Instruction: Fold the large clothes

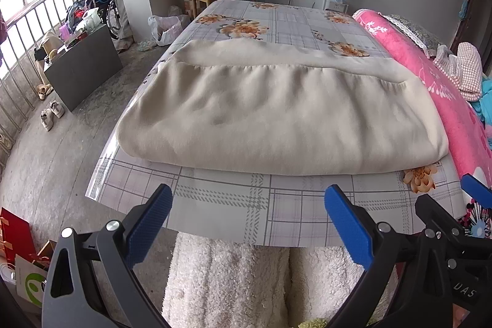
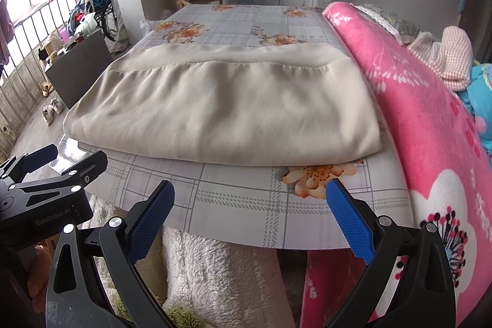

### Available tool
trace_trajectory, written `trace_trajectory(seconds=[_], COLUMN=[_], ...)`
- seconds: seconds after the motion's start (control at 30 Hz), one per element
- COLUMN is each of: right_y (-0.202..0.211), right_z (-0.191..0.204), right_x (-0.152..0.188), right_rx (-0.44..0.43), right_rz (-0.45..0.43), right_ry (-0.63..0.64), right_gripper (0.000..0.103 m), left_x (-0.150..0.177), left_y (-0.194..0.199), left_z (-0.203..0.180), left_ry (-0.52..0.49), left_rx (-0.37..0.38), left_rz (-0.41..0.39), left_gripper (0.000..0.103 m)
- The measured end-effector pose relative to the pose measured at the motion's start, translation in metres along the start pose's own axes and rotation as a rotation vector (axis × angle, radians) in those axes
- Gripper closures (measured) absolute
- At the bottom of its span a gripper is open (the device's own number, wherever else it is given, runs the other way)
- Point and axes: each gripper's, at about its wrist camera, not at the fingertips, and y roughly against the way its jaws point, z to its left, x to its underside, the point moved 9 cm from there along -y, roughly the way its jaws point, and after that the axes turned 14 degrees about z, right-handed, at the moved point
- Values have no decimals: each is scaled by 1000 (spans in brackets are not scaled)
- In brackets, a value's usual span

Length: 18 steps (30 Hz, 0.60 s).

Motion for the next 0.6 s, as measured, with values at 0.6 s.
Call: trace_trajectory(seconds=[0.6], right_y=[0], right_z=[0], right_x=[-3], right_rx=[-9], right_rz=[0], right_ry=[-1], right_gripper=[8], left_x=[-2], left_y=[2], left_z=[-3], left_ry=[-2], left_rx=[-4], left_rz=[-4], left_gripper=[6])
